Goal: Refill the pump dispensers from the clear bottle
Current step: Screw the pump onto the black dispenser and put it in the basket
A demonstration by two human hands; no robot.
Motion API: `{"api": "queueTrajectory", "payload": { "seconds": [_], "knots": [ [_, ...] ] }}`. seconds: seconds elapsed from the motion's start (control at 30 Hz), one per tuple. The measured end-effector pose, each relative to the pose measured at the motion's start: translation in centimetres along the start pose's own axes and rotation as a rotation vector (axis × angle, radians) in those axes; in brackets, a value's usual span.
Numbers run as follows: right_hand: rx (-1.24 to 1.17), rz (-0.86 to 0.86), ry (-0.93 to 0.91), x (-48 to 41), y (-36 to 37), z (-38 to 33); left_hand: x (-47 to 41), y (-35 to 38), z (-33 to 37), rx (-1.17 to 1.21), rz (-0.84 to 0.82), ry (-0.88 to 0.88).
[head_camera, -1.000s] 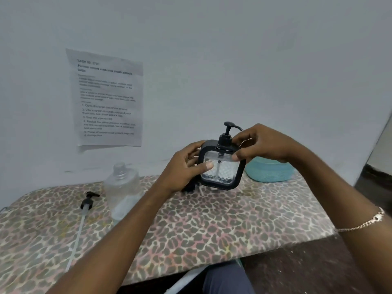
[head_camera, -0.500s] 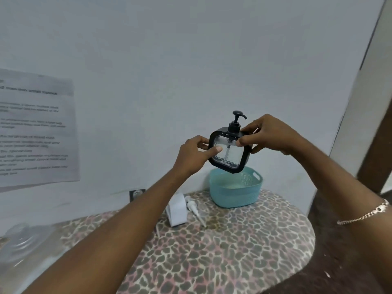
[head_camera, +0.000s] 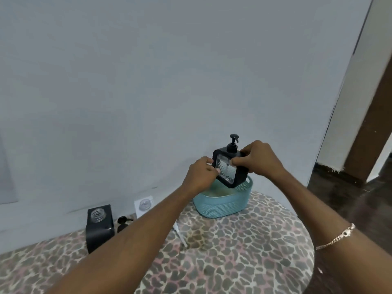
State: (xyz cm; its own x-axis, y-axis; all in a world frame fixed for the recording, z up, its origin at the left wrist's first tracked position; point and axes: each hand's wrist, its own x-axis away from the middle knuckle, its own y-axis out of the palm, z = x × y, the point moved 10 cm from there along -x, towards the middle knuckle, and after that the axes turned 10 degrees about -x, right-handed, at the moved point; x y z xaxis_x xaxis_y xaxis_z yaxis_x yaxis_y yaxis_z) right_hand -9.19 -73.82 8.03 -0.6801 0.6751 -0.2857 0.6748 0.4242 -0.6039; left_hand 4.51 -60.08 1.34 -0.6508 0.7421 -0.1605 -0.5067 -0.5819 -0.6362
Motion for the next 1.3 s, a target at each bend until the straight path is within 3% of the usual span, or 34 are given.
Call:
{"api": "queueTrajectory", "payload": {
  "seconds": [0.47, 0.97, 1.3],
  "knots": [
    [0.14, 0.107, 0.044, 1.0, 4.1, 6.3, 0.2, 7.1, -0.7, -0.464, -0.336, 0.103],
    [0.288, 0.106, 0.114, 1.5, 4.9, 8.2, 0.0, 8.9, -1.4, -0.572, -0.487, 0.065],
    [0.379, 0.096, 0.163, 1.5, 5.3, 8.8, 0.0, 8.7, -0.5, -0.592, -0.469, 0.097]
  ]
}}
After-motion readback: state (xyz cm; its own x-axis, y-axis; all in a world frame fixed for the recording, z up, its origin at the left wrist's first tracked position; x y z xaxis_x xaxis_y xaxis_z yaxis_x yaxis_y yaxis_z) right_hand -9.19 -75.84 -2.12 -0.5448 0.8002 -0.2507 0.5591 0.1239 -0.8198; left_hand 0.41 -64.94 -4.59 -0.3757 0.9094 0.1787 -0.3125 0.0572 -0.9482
